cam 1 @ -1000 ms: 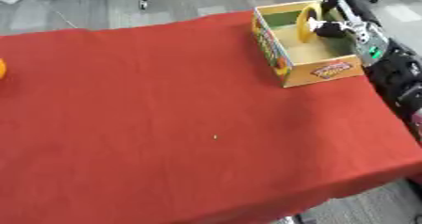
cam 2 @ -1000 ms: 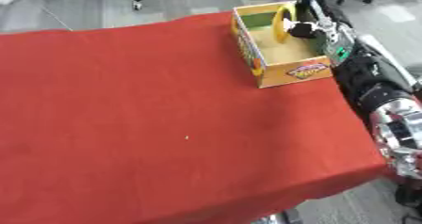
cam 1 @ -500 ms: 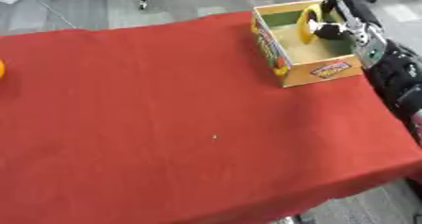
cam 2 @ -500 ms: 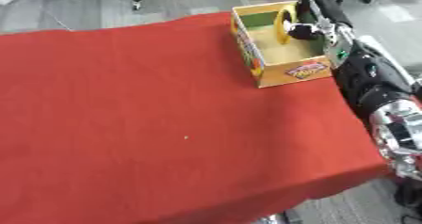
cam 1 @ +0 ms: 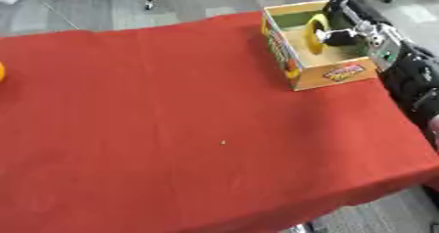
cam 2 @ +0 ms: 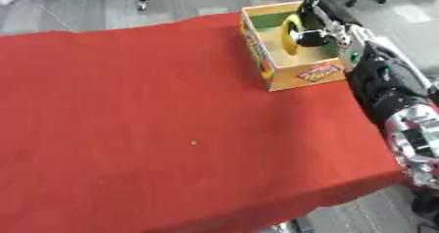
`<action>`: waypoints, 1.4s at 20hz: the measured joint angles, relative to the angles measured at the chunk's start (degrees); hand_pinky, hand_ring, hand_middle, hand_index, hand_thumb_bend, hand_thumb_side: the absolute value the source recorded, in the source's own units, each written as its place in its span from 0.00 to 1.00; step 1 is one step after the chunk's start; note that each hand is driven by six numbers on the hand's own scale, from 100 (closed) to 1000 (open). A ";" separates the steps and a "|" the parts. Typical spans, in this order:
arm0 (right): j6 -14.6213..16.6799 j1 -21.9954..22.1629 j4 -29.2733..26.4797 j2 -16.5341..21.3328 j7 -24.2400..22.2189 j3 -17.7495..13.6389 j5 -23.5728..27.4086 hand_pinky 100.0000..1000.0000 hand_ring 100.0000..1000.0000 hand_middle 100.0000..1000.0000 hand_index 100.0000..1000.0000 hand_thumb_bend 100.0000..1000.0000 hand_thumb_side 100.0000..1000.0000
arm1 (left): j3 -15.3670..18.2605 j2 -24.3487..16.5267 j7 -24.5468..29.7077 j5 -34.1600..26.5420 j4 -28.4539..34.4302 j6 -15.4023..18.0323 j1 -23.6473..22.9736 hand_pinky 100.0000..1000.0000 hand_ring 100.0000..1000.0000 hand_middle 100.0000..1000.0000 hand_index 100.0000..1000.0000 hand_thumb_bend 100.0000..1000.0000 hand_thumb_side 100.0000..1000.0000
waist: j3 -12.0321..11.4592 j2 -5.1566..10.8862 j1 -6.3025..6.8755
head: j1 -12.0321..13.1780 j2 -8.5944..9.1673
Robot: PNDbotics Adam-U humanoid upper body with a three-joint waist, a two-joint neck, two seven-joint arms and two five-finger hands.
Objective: Pick up the objects with one hand, pass them to the other hand, and then place them into the box on the other side of the table.
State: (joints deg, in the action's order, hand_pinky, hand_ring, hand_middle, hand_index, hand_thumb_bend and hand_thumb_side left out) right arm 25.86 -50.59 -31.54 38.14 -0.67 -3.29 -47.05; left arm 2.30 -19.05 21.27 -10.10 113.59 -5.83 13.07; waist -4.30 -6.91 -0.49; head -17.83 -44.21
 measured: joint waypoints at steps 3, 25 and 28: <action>0.12 0.06 -0.55 0.03 -1.76 -0.26 -0.04 0.87 0.78 0.72 1.00 0.00 0.11 | 0.00 0.29 0.12 0.00 0.00 -0.09 -0.08 0.83 0.71 0.66 0.77 0.63 0.56 | 0.02 0.00 0.00 | -0.17 0.00; 2.44 0.24 -4.52 0.45 -6.17 0.48 2.94 0.88 0.81 0.75 1.00 0.00 0.14 | 0.00 0.33 0.57 0.03 0.00 -0.52 -0.77 0.84 0.71 0.66 0.77 0.62 0.56 | 0.09 0.00 -0.21 | -0.82 0.00; 2.44 0.24 -4.53 0.52 -7.37 0.45 1.53 0.89 0.82 0.76 1.00 0.00 0.15 | 0.00 0.33 0.61 0.03 0.00 -0.55 -0.88 0.84 0.71 0.66 0.77 0.62 0.56 | 0.08 0.00 -0.31 | -0.89 0.00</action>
State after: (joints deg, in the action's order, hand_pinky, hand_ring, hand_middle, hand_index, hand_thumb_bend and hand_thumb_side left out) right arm 28.31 -50.35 -36.07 38.66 -8.04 -2.84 -45.52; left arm 2.31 -18.72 21.88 -10.08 113.59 -6.38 12.19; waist -4.22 -6.91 -0.80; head -18.72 -44.21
